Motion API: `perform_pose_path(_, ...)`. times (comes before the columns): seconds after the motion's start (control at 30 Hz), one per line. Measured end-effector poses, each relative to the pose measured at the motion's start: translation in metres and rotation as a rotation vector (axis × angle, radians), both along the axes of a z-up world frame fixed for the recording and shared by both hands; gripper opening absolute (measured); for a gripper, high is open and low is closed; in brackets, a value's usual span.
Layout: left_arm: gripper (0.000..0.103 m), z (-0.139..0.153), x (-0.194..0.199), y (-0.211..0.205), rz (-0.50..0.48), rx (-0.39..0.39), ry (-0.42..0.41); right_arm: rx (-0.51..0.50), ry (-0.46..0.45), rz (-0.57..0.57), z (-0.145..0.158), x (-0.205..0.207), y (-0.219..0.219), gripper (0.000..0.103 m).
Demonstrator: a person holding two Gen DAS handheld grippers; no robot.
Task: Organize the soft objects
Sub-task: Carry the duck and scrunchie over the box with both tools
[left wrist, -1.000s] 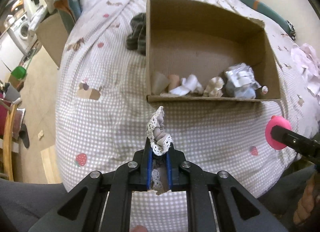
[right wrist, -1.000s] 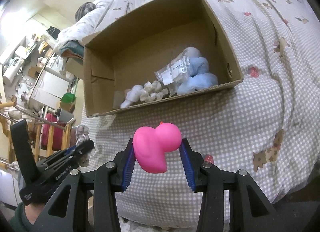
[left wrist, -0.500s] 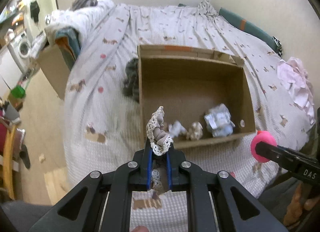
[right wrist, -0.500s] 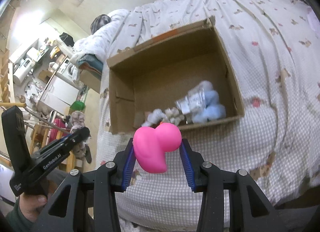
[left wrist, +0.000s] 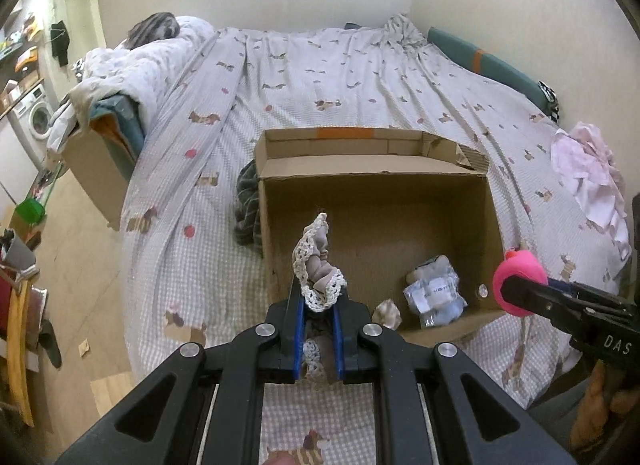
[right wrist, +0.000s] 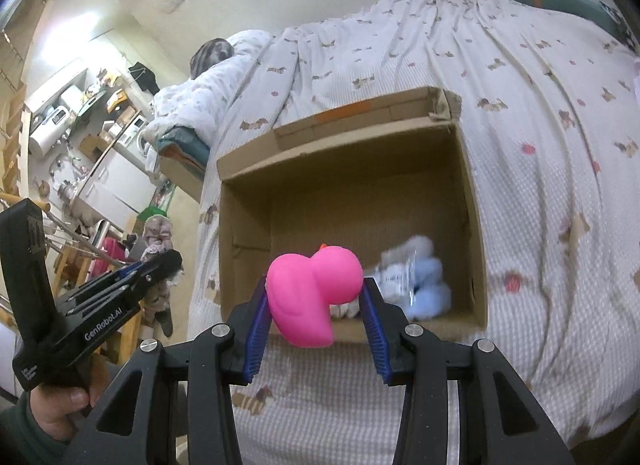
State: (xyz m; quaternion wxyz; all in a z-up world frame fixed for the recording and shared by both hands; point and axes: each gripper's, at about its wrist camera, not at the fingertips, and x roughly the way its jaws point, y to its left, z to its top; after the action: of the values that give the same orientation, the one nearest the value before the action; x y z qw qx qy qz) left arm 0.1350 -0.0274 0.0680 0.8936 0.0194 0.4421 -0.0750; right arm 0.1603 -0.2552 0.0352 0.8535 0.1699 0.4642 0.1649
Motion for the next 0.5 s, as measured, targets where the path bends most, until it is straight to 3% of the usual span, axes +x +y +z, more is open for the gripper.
perform_pose_path(0.5,0.011,-0.061,0.044,-0.021,-0.035,0.013,0.062,0.019,0.107,-0.015,-0.061,0.042,0.005,0.045)
